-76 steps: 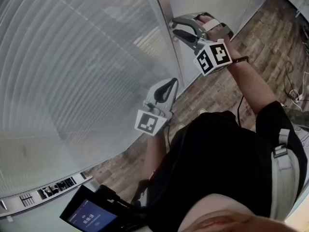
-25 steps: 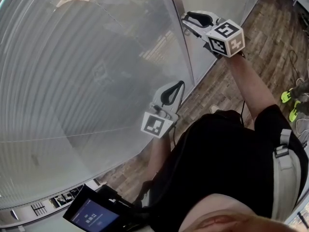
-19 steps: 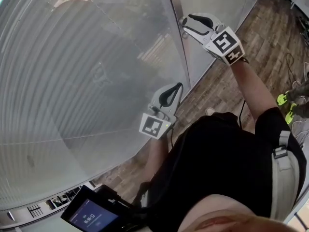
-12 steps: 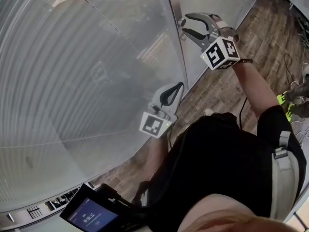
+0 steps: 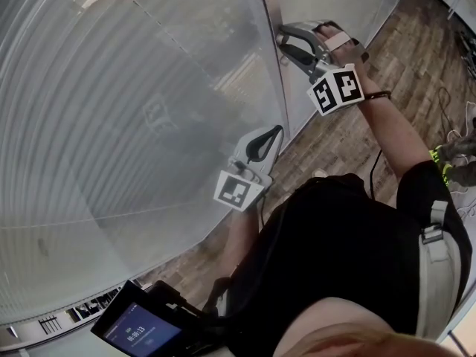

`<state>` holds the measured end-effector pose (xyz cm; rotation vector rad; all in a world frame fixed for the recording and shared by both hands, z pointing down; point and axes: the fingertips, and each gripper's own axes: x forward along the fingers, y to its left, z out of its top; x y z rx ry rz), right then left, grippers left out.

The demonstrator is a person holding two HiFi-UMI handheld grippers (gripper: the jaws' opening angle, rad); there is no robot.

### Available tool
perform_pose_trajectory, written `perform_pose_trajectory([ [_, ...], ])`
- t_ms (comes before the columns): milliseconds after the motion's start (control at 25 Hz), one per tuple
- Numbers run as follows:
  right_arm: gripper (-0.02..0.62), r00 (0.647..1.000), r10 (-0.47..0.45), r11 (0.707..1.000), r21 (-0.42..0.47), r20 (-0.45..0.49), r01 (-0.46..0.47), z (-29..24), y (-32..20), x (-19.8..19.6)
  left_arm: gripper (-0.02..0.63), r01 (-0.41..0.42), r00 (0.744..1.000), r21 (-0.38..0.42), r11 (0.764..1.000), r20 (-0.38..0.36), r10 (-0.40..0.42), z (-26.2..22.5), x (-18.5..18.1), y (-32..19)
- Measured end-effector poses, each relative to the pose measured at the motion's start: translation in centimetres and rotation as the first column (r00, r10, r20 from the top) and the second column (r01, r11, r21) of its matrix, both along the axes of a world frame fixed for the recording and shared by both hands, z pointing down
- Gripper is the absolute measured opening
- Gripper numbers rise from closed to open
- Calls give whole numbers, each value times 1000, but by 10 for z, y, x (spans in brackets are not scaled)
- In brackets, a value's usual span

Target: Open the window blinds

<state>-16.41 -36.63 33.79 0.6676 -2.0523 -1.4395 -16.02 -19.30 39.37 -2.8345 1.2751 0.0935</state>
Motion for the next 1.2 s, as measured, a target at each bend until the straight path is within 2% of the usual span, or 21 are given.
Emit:
perform_pose_trajectory([
  [40, 182, 1000, -2, 1000, 5, -4, 2, 1, 1, -1, 3, 5, 1000, 2, 1000, -2, -5, -1, -1, -1],
  [80, 128, 1000, -3, 1000, 11, -8, 3, 1, 1, -1, 3, 10, 1000, 5, 1000, -4, -10, -2, -3, -1],
  [480, 127, 1000, -9, 1000, -2, 4, 9, 1, 2, -2, 3, 24, 1000, 19, 1000, -10, -24, -6, -4, -6],
  [640, 127, 996, -3, 994, -108, 91, 13, -2, 0, -3, 3, 21, 1000, 16, 1000, -9, -21, -4, -3, -6],
  [760, 126, 981, 24, 976, -217, 190, 18, -5, -2, -1, 3, 17, 1000, 5, 1000, -4, -17, 1, -1, -6],
  [880, 126, 954, 63, 945, -324, 292, 37, -7, -4, 0, 3, 17, 1000, -6, 1000, -3, -17, 4, -2, -5],
  [960, 126, 925, 95, 913, -404, 368, 67, -7, -7, 1, 3, 18, 1000, -10, 1000, -2, -18, 5, -3, -4],
  [1200, 126, 827, 206, 769, -609, 524, 194, -7, -12, 3, 3, 15, 1000, -5, 1000, -2, -15, 5, -5, -3],
])
